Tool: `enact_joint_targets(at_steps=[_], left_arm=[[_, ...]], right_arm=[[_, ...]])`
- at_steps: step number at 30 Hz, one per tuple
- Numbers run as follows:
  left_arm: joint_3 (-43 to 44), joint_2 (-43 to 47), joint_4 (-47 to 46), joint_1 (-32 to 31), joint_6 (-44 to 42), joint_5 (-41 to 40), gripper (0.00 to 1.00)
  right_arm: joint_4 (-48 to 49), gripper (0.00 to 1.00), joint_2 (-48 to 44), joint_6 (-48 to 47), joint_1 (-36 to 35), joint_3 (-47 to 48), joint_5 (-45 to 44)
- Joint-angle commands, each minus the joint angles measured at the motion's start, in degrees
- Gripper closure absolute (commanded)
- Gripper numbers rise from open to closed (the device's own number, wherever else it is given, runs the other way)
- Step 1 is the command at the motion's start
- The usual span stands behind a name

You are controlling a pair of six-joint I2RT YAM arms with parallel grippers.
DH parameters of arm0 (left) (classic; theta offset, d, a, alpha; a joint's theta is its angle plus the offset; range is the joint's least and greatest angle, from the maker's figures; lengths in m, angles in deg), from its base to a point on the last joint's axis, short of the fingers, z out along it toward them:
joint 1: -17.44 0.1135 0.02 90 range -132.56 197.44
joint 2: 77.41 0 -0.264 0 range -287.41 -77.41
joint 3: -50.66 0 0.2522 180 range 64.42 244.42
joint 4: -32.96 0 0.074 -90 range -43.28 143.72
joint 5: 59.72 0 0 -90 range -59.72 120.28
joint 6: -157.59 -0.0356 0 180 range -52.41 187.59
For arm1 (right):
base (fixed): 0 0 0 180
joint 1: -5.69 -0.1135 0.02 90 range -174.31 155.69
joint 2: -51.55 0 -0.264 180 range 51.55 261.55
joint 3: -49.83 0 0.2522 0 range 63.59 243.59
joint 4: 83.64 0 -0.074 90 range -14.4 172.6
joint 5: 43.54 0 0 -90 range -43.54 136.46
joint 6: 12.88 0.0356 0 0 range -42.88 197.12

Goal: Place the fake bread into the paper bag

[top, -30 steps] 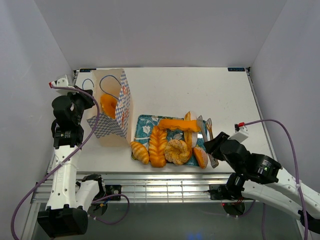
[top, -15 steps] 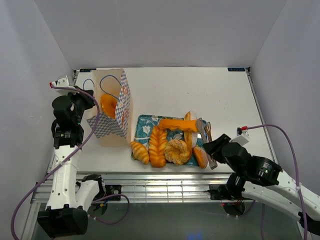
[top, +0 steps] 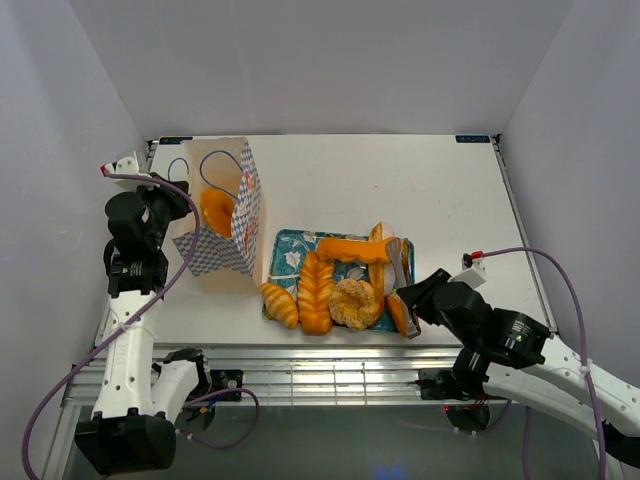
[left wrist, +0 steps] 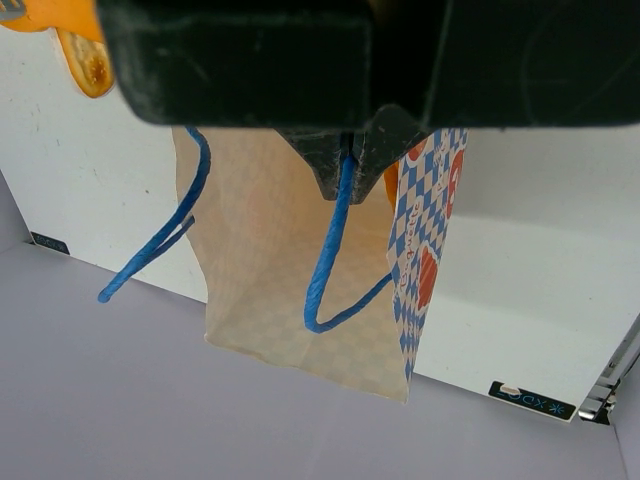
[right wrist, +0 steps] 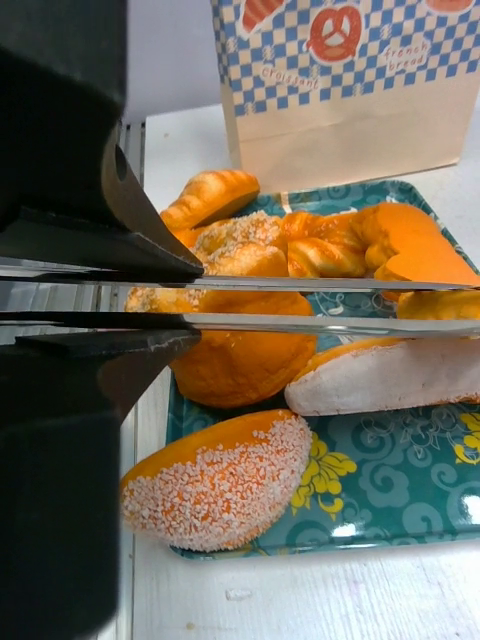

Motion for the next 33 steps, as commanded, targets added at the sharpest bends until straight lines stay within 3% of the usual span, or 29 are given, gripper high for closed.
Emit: enact_joint_targets(at_steps=[1, 7, 18, 26, 33], left_arm=[[-0.26, 0.60, 0.12, -0.27, 0.01, 0.47, 1.00], [-0.44, 0.78, 0.12, -0.27, 0.01, 0.21, 1.00], [-0.52, 1.13, -0.14, -0.27, 0.63, 0.90, 1.00], [-0.09, 1.83, 0.30, -0.27, 0.45, -1.99, 1.00], [-0.52, 2.18, 0.30, -0.27, -0.34, -3.40, 1.00]], right_arm=[[2.96, 0.74, -1.34, 1.27, 0.13, 1.13, -1.96], [3.04, 0.92, -0.82, -1.37, 0.13, 5.00, -2.93], [14.36, 0.92, 9.71, -16.39, 0.05, 16.77, 1.81], [18.95, 0.92, 26.41, -33.78, 0.13, 38.36, 11.64], [18.08, 0.92, 38.19, -42.40, -0.57, 56.11, 16.05]])
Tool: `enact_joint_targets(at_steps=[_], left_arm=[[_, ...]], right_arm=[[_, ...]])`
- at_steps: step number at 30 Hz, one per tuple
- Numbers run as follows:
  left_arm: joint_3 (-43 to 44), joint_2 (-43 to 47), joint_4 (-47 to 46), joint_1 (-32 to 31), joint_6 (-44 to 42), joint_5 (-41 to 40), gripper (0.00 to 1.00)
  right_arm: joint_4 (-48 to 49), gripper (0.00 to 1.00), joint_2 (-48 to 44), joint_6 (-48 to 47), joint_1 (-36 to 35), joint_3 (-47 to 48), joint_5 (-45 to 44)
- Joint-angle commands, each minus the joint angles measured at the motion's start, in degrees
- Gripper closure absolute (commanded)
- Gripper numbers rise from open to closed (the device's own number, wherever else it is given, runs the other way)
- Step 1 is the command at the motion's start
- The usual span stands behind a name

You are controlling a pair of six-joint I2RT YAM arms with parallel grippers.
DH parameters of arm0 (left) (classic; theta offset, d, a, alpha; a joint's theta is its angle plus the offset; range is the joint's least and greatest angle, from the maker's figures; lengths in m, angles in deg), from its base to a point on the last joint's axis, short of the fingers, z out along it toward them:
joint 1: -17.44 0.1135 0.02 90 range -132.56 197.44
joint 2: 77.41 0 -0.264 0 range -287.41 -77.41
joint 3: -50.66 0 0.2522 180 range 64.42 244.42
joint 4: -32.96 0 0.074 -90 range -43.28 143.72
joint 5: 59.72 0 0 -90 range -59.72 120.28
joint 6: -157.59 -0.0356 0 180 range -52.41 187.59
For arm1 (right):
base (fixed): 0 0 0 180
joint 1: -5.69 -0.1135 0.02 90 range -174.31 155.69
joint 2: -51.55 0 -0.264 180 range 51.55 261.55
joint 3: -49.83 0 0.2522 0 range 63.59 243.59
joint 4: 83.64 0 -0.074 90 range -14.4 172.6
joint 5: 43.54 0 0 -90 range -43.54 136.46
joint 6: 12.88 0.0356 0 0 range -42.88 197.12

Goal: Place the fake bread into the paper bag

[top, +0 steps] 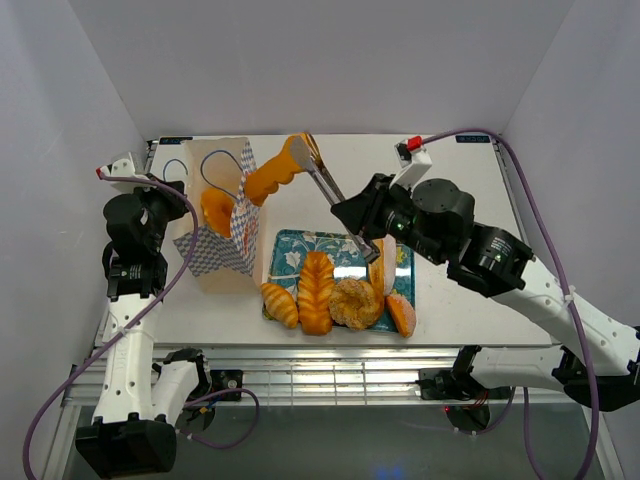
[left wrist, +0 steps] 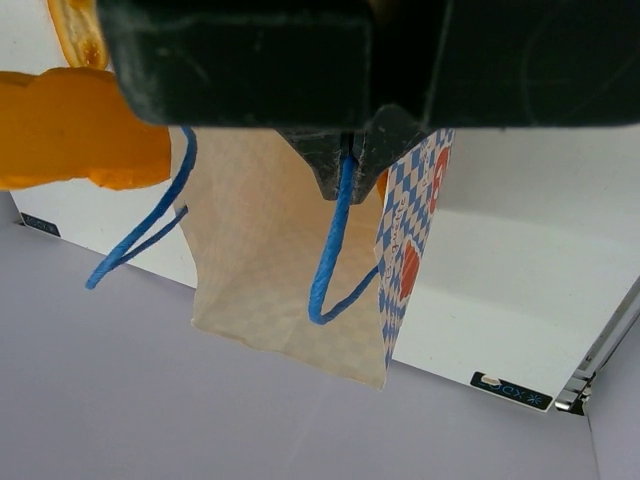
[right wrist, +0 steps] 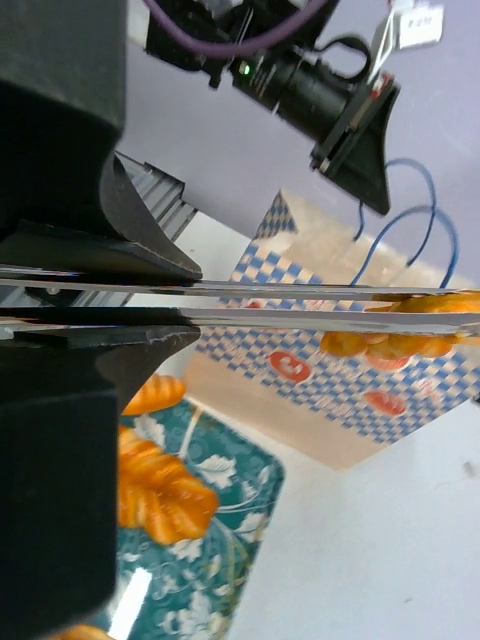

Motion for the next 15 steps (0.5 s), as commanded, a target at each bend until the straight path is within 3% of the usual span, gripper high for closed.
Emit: enact_joint_targets(at_steps=[1, 7, 15], left_arm=[[-0.53, 1.00, 0.15, -0.27, -0.73, -1.34, 1.00], [-0.61, 1.35, 0.15, -0.27, -0.82, -2.31, 1.00], [-0.61, 1.26, 0.15, -0.18, -0.82, -2.14, 1.00]], right_arm=[[3.39, 0.92, 2.91, -8.08, -0.87, 10.62, 2.52], [1.54, 0.92, 7.39, -12.38, -1.93, 22.30, 3.31], [2.59, 0.92, 9.86, -13.36, -2.55, 23.91, 4.02]])
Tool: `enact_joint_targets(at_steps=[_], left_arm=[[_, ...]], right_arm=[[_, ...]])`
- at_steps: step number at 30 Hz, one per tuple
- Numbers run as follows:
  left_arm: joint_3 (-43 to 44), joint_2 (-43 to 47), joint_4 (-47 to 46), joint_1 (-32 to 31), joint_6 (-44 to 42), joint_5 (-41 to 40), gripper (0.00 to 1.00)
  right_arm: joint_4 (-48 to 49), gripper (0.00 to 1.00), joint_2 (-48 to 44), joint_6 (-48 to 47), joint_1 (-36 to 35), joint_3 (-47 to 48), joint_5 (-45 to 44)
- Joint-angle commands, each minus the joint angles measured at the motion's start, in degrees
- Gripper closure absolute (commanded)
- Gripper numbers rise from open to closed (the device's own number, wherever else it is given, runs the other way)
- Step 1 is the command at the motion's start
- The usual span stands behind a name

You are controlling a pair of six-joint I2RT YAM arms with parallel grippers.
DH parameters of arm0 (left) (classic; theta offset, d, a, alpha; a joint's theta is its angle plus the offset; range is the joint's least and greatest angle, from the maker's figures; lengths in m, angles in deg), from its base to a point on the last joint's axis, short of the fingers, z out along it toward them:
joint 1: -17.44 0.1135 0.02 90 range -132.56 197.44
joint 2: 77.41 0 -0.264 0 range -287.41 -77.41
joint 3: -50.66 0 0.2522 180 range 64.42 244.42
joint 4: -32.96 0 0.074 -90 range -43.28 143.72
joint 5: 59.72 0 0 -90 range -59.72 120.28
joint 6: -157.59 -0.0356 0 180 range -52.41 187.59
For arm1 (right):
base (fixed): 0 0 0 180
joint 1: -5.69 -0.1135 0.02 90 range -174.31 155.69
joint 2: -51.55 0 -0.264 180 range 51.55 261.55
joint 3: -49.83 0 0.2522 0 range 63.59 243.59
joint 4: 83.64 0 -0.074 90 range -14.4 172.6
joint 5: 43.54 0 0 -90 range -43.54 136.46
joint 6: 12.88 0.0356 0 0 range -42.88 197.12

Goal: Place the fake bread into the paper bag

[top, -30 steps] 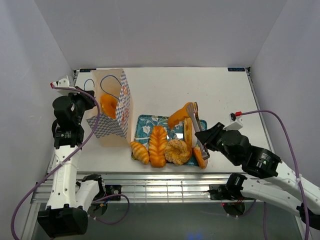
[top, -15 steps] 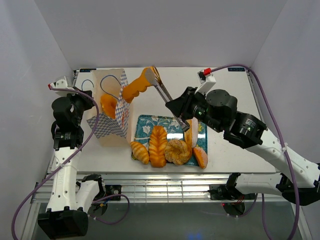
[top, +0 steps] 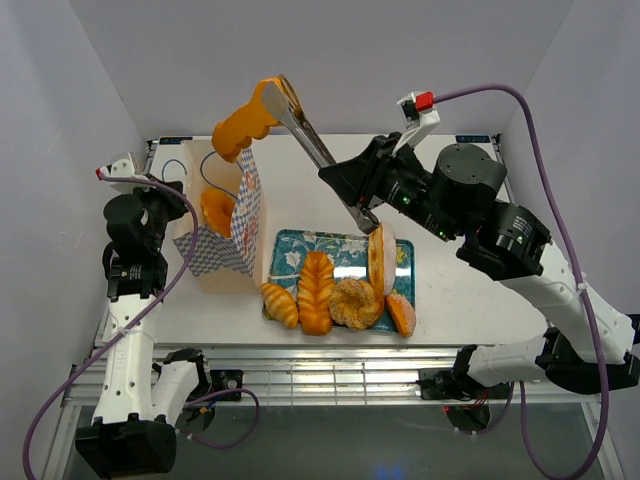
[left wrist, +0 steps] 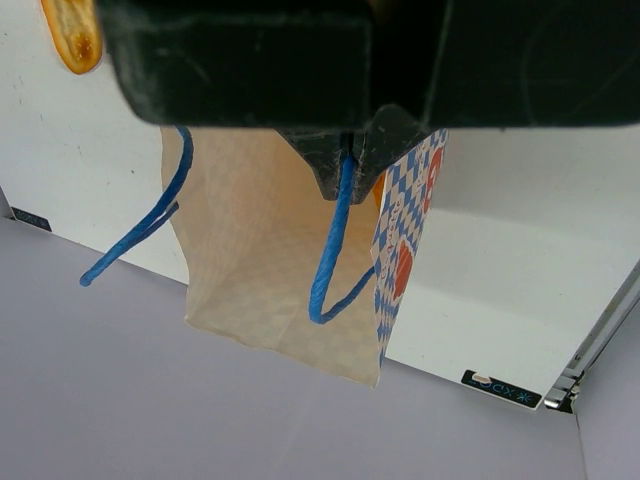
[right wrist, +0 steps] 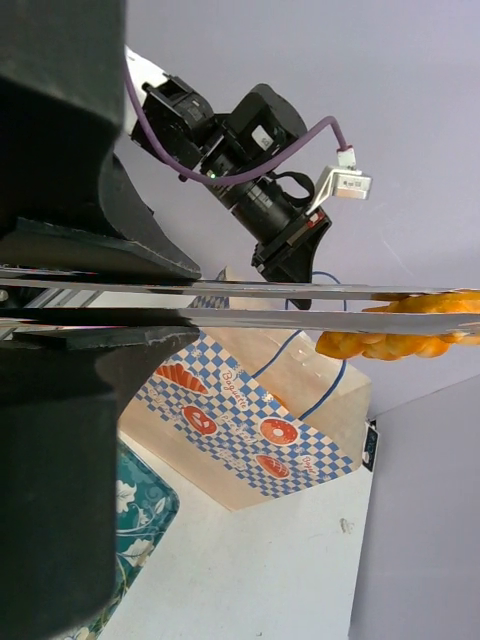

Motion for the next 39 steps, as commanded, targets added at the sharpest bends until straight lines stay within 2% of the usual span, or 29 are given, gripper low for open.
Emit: enact_joint_targets(at_steps=[1, 14, 39], left_arm=[[-0.50, 1.13, 0.12, -0.27, -0.54, -0.48, 1.00], [-0.59, 1.04, 0.13, -0.27, -0.54, -0.21, 1.00], [-0.50, 0.87, 0.04, -0.27, -0.45, 0.49, 1.00]], right_arm=[[4.12, 0.92, 0.63, -1.73, -0.34, 0.18, 0.28], [8.17, 0.92, 0.28, -1.55, -0.43, -8.00, -0.16], [12.92, 0.91, 8.10, -1.99, -0.34, -8.53, 3.97]])
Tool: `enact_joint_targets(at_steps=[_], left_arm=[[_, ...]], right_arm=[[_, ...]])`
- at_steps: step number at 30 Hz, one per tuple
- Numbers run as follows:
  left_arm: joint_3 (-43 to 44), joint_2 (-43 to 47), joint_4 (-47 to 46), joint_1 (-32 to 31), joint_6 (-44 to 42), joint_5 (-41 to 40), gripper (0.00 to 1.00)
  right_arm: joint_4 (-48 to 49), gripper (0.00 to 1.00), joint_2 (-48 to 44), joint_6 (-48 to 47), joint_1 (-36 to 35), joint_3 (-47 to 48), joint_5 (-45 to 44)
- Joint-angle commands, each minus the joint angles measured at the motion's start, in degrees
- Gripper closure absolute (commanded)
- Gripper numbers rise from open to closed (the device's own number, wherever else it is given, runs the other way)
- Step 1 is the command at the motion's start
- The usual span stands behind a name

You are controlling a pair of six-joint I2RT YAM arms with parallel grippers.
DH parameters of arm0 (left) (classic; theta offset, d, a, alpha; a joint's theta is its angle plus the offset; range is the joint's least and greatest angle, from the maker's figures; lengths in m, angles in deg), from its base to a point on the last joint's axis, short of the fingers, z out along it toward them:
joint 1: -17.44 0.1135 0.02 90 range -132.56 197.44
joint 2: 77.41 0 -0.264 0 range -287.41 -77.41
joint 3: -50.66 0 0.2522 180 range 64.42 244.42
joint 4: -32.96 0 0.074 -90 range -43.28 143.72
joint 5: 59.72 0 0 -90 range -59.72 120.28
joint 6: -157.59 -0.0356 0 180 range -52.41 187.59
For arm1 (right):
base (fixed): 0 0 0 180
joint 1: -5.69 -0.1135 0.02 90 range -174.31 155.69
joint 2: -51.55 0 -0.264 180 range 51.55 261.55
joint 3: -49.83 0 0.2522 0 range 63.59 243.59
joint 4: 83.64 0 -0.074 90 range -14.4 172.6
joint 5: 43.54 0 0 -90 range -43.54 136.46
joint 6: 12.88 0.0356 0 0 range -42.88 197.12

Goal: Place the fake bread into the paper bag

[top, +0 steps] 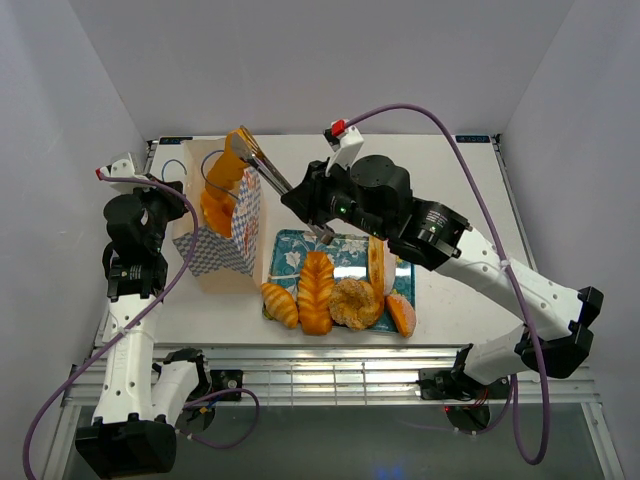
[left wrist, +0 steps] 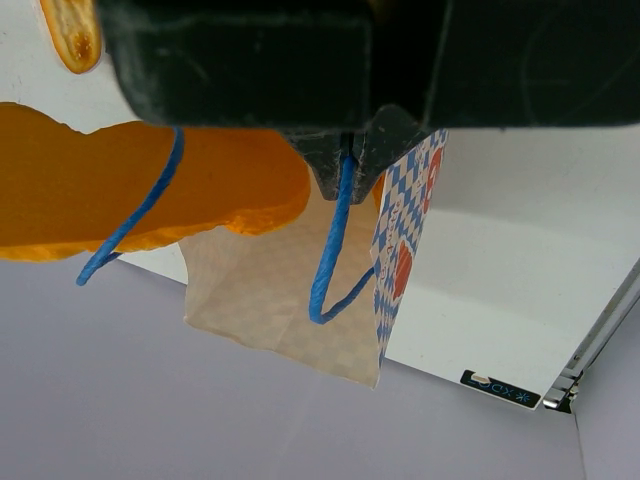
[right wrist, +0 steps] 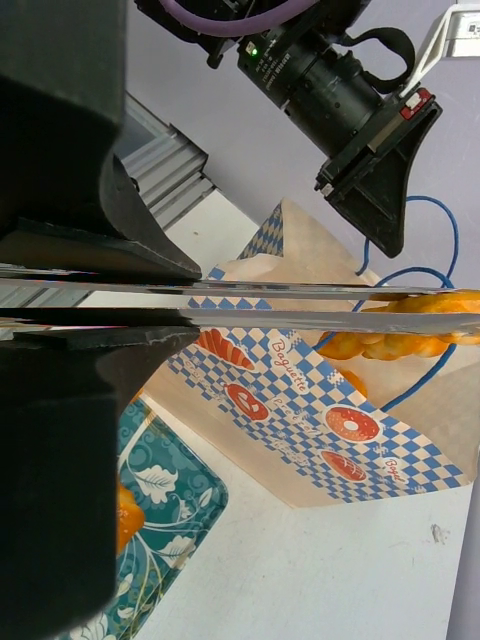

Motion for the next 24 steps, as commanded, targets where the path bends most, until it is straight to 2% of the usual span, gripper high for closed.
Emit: enact_joint_targets(at_steps=[1, 6, 12, 24], left_arm=[[-0.40, 0.93, 0.15, -0.27, -0.28, 0.49, 1.00], [-0.48, 0.93, 0.15, -0.18, -0.19, 0.67, 1.00], [-0.40, 0.93, 0.06, -0.27, -0.10, 0.84, 1.00], [-0.40, 0.85, 0.06, -0.27, -0.01, 1.11, 1.00]], right_arm=[[6.79, 0.90, -0.27, -0.42, -0.30, 0.39, 1.76], [6.88, 0.81, 1.05, -0.51, -0.38, 0.91, 2.73], [7.32, 0.63, 2.20, -0.60, -0.30, 0.83, 3.87], [7.15, 0.59, 3.87, -0.33, -0.30, 1.44, 4.05]])
